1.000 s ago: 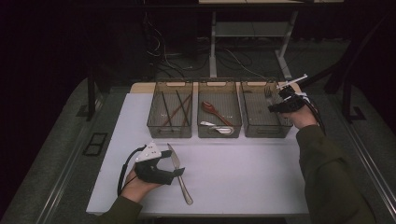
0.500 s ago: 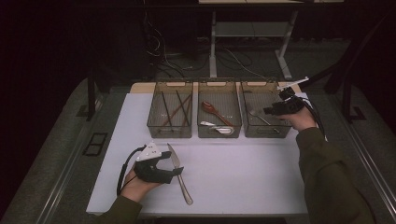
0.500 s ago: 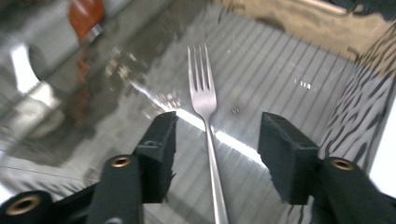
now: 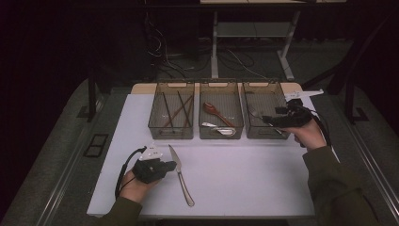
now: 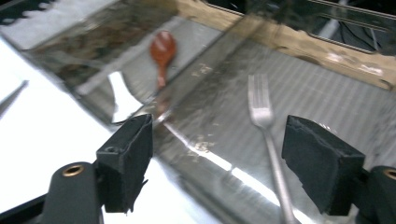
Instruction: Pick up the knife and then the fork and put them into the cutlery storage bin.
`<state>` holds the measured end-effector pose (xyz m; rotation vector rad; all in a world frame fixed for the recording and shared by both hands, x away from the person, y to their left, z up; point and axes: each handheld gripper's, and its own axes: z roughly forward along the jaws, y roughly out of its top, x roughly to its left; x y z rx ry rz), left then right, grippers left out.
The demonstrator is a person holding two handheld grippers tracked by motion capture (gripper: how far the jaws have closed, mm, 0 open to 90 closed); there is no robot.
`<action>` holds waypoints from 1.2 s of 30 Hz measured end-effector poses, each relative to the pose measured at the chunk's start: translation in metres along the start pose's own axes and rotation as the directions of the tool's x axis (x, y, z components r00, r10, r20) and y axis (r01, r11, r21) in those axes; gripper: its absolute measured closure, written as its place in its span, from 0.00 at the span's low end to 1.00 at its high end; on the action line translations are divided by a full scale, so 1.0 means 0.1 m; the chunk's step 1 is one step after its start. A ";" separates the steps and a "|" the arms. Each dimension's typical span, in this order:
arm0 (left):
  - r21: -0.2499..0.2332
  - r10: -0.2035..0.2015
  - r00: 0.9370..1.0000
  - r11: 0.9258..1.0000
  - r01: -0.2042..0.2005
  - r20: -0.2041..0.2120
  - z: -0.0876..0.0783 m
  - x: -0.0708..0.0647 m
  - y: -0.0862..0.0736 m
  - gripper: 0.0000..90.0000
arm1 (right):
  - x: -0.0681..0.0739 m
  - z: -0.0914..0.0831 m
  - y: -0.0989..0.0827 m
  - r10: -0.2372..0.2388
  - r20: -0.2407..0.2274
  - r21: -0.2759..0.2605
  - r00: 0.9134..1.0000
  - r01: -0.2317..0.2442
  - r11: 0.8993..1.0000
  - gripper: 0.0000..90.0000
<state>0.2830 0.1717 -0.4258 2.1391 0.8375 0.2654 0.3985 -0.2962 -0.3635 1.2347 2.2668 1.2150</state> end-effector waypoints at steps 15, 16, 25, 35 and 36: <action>0.083 -0.053 0.988 0.994 0.065 -0.146 0.27 0.35 0.09 0.99 | 0.36 -0.24 -0.70 -0.004 -0.078 -0.076 0.997 -0.002 0.997 0.19; 0.090 -0.046 0.988 0.994 0.060 -0.149 0.29 0.36 0.10 0.99 | 0.37 -0.25 -0.74 -0.005 -0.073 -0.077 0.997 0.000 0.997 0.19; 0.106 -0.042 0.990 0.993 0.057 -0.138 0.40 0.32 0.15 0.99 | 0.47 -0.33 -1.07 -0.017 -0.067 -0.055 0.998 0.013 0.998 0.17; 0.109 -0.004 0.999 0.994 0.010 -0.054 0.62 0.14 0.30 0.99 | 0.51 -0.30 -1.08 -0.030 -0.061 -0.059 0.998 0.026 0.998 0.17; 0.109 0.006 0.999 0.994 -0.001 -0.043 0.65 0.12 0.33 0.99 | 0.51 -0.30 -1.08 -0.030 -0.060 -0.059 0.998 0.027 0.998 0.17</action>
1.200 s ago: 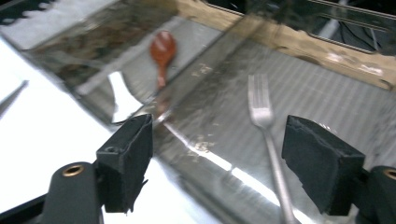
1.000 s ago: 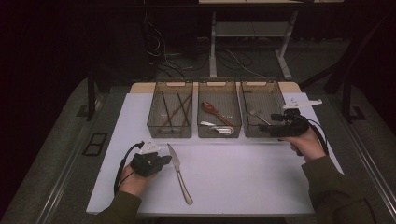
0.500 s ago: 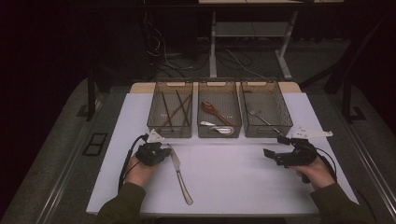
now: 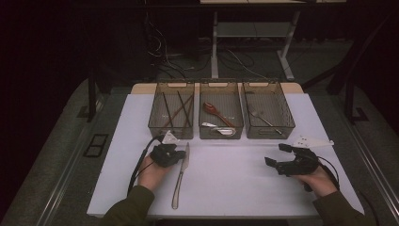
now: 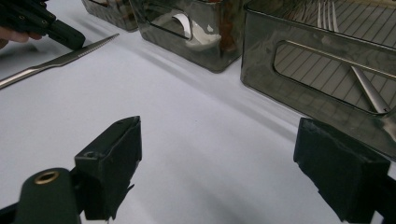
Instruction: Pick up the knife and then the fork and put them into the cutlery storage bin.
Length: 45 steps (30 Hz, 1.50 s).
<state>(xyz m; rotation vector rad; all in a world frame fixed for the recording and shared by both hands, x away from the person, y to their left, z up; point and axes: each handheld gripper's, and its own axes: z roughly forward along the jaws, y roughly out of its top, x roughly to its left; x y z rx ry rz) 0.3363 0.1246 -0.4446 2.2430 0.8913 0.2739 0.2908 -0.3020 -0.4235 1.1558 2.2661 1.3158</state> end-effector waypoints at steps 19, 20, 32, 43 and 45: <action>-0.048 0.061 0.996 0.997 -0.058 0.069 -0.06 -0.25 0.08 0.86 | 0.08 0.07 -0.04 -0.040 -0.023 0.052 0.999 0.041 0.998 0.13; -0.051 0.058 0.996 0.997 -0.055 0.066 -0.10 -0.25 0.06 0.81 | 0.08 0.07 -0.05 -0.042 -0.024 0.053 0.999 0.043 0.998 0.13; -0.046 0.043 0.996 0.998 -0.039 0.075 -0.42 -0.35 -0.31 0.64 | 0.13 0.01 -0.19 -0.061 -0.014 0.052 0.998 0.062 0.997 0.13; 0.007 0.056 0.998 0.998 -0.056 0.037 -0.47 -0.41 -0.50 0.73 | 0.13 0.02 -0.19 -0.069 -0.009 0.054 0.998 0.069 0.996 0.13; 0.008 0.062 0.997 0.998 -0.063 0.035 -0.46 -0.42 -0.51 0.76 | 0.13 0.02 -0.19 -0.067 -0.007 0.054 0.998 0.067 0.996 0.13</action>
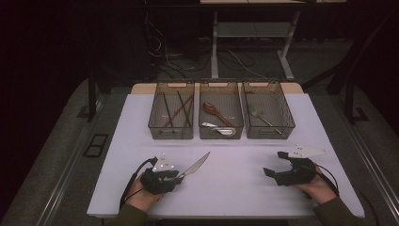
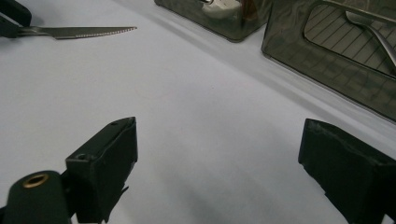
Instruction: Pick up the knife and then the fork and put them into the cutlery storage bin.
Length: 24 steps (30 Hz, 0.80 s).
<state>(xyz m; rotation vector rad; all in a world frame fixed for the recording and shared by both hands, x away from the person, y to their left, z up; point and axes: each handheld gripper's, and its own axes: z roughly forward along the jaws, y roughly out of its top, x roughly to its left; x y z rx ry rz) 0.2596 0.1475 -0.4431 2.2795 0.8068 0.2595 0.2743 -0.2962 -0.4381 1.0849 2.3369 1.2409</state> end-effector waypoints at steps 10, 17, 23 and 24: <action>0.014 0.051 0.998 0.999 -0.051 -0.032 0.01 -0.05 0.01 0.87 | 0.00 0.00 0.00 0.001 0.001 -0.002 1.000 -0.001 1.000 0.13; 0.007 -0.001 1.000 1.000 0.001 0.000 0.01 -0.01 0.01 0.88 | 0.00 0.02 0.00 -0.003 -0.001 0.008 1.000 0.003 1.000 0.13; 0.005 -0.015 1.000 1.000 0.015 0.010 0.01 0.01 0.02 0.88 | 0.00 0.02 0.00 0.002 -0.007 0.010 1.000 -0.001 1.000 0.13; 0.000 -0.020 1.000 1.000 0.020 0.011 0.02 0.00 0.02 0.88 | 0.00 0.02 0.01 0.005 -0.007 0.009 1.000 -0.005 1.000 0.13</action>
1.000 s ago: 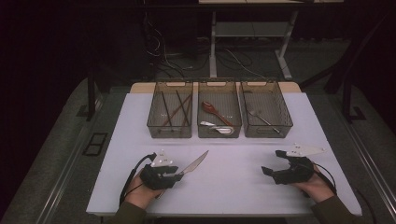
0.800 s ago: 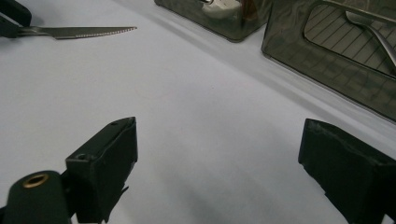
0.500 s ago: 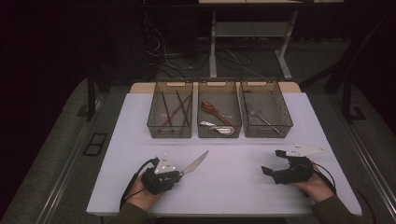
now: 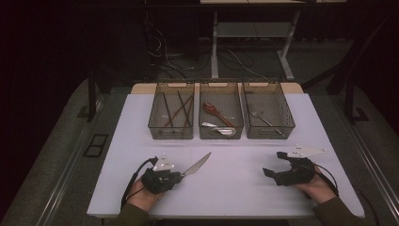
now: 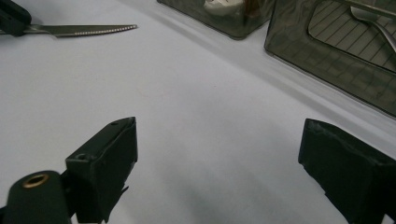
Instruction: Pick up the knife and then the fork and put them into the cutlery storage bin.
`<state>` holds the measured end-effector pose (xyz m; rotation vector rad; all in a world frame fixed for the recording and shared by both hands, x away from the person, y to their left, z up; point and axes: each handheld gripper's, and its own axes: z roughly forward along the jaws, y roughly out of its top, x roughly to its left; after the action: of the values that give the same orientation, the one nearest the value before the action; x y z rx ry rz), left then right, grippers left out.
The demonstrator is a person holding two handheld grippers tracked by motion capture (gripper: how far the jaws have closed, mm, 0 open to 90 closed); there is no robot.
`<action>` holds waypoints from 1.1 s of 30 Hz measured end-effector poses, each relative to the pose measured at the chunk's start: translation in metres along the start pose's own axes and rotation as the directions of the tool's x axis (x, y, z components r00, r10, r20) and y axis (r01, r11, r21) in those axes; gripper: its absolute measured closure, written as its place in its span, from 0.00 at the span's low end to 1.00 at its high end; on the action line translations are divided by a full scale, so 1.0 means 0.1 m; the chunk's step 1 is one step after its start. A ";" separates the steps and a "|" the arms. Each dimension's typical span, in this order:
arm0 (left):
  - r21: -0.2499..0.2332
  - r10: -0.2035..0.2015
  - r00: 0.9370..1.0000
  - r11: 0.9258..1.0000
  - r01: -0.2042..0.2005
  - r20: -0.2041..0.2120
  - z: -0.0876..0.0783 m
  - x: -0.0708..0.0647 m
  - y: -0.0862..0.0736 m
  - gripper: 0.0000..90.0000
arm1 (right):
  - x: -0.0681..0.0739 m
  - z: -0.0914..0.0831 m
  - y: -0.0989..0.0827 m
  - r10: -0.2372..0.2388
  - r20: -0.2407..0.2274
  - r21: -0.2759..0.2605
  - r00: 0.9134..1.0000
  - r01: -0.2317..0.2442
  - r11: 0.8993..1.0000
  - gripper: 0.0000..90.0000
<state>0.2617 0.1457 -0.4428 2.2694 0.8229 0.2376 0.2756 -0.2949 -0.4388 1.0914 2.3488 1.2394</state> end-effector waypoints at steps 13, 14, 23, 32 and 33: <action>-0.115 0.019 1.000 0.993 -0.021 -0.016 -0.12 -0.03 0.17 0.88 | 0.01 -0.02 0.02 0.002 -0.014 -0.004 1.000 -0.002 1.000 0.13; -0.125 0.020 1.000 0.992 -0.022 -0.017 -0.13 -0.03 0.18 0.88 | 0.01 -0.02 0.03 0.003 -0.016 -0.004 1.000 -0.003 1.000 0.13; -0.220 0.037 0.999 0.975 -0.036 0.000 -0.23 -0.10 0.36 0.88 | 0.03 -0.06 0.12 0.008 -0.056 -0.022 0.998 -0.009 1.000 0.13; -0.254 0.071 0.997 0.965 -0.064 0.017 -0.17 -0.17 0.57 0.89 | 0.09 -0.04 0.38 0.056 -0.121 -0.038 0.991 -0.061 0.997 0.16; -0.258 0.072 0.997 0.964 -0.065 0.019 -0.14 -0.17 0.61 0.89 | 0.11 -0.02 0.43 0.055 -0.126 -0.040 0.991 -0.061 0.997 0.17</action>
<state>0.2728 0.1096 -0.3905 2.0539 0.6590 0.3246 0.2882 -0.2729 -0.4028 1.1054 2.3828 1.4117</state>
